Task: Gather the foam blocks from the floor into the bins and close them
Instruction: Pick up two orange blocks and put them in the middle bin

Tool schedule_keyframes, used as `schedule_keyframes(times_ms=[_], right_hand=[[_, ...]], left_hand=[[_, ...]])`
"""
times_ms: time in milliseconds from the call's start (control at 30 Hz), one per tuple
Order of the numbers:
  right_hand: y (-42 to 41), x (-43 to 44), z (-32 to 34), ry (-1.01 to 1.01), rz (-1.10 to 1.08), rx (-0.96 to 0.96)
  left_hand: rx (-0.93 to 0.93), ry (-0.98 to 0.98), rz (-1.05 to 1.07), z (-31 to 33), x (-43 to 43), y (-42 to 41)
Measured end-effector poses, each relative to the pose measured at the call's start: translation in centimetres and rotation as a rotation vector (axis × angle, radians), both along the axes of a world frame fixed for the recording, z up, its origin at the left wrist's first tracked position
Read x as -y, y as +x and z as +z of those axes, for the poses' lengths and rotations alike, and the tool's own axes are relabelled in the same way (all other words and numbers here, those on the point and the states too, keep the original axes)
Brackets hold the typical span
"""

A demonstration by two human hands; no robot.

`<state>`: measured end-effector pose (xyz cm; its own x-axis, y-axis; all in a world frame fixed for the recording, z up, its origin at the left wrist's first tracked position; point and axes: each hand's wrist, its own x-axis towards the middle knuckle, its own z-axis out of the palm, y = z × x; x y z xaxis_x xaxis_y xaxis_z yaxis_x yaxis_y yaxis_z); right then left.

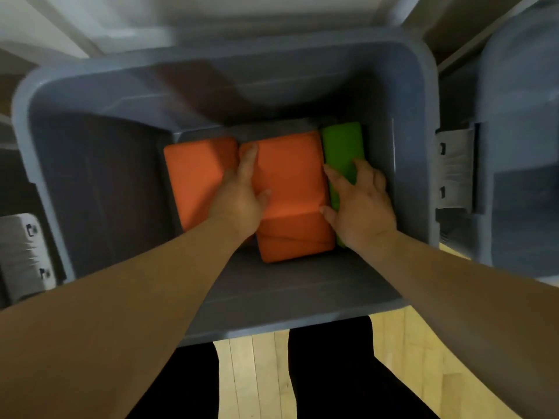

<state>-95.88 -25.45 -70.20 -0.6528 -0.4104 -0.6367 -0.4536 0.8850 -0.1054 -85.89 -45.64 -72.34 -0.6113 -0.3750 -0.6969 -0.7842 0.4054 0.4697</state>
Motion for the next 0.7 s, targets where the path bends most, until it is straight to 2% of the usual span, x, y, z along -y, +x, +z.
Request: schedule_keyframes(times_ms=[167, 333, 533, 700], right_hand=[[0.3, 0.2, 4.1, 0.018, -0.073, 0.195], [1.6, 1.3, 15.9, -0.012, -0.187, 0.293], [5.6, 3.0, 30.7, -0.047, -0.356, 0.282], [12.0, 3.9, 40.3, -0.107, -0.589, 0.188]], left_hand=[[0.134, 0.028, -0.102, 5.1, 0.7, 3.8], [0.206, -0.094, -0.291, 18.4, 2.6, 5.5], [0.152, -0.267, -0.509, 32.4, 5.8, 5.4], [0.054, -0.265, -0.726, 41.9, 8.5, 6.0]])
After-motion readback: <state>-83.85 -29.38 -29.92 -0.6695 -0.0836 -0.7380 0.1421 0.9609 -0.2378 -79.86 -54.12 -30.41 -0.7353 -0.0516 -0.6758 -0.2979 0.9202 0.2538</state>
